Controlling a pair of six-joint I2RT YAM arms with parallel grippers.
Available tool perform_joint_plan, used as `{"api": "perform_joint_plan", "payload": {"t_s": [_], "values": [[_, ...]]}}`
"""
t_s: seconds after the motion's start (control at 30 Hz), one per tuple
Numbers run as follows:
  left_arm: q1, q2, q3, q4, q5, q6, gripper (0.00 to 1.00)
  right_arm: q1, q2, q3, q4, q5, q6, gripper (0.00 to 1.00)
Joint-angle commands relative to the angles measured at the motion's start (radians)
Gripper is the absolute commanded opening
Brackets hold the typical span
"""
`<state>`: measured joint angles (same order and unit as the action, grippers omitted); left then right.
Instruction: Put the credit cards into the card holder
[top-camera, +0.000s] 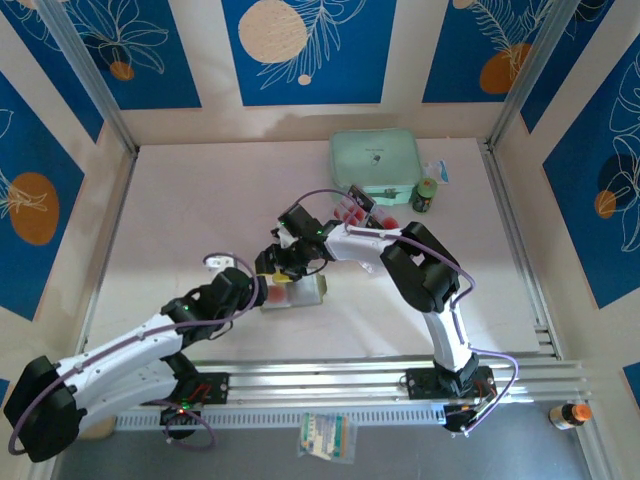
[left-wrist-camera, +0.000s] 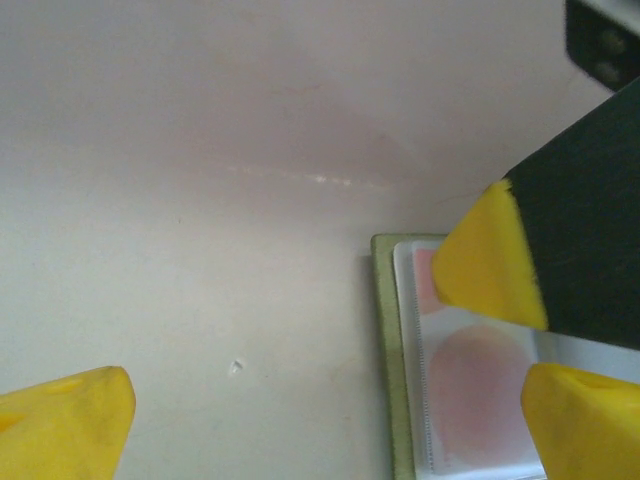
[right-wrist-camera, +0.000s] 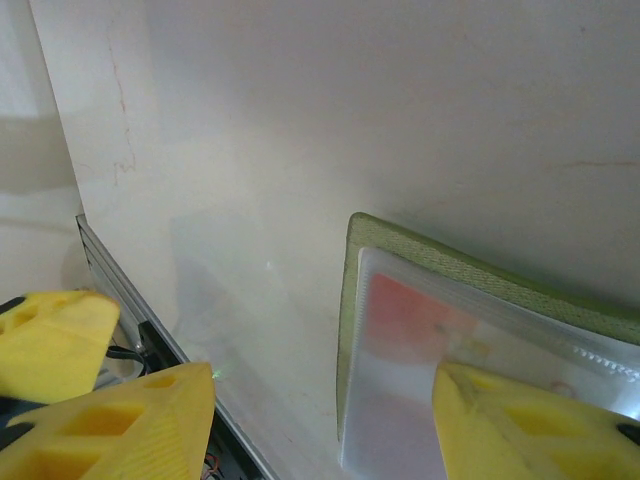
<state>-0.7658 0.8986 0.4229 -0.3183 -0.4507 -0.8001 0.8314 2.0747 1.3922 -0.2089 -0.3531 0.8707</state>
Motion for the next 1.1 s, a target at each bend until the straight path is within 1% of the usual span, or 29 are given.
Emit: {"api": "perform_joint_plan", "payload": {"t_s": [0.0, 0.4, 0.63, 0.77, 0.93, 1.07], "values": [[0.01, 0.037, -0.018, 0.044, 0.018, -0.008, 0.99, -0.005, 0.019, 0.013, 0.002, -0.044, 0.028, 0.59], [0.011, 0.192, -0.016, 0.124, 0.051, 0.016, 0.99, -0.009, 0.019, -0.002, 0.031, -0.049, 0.057, 0.59], [0.01, 0.229, -0.024, 0.136, 0.047, 0.01, 0.99, -0.015, -0.005, -0.016, 0.046, -0.062, 0.062, 0.59], [0.011, 0.237, -0.039, 0.145, 0.048, 0.008, 0.99, -0.03, -0.061, -0.03, 0.039, -0.06, 0.046, 0.59], [0.01, 0.256, -0.044, 0.152, 0.052, 0.003, 0.99, -0.072, -0.148, -0.04, -0.028, -0.026, -0.015, 0.59], [0.01, 0.255, -0.048, 0.153, 0.05, 0.001, 0.99, -0.129, -0.222, -0.032, -0.15, 0.04, -0.123, 0.59]]}}
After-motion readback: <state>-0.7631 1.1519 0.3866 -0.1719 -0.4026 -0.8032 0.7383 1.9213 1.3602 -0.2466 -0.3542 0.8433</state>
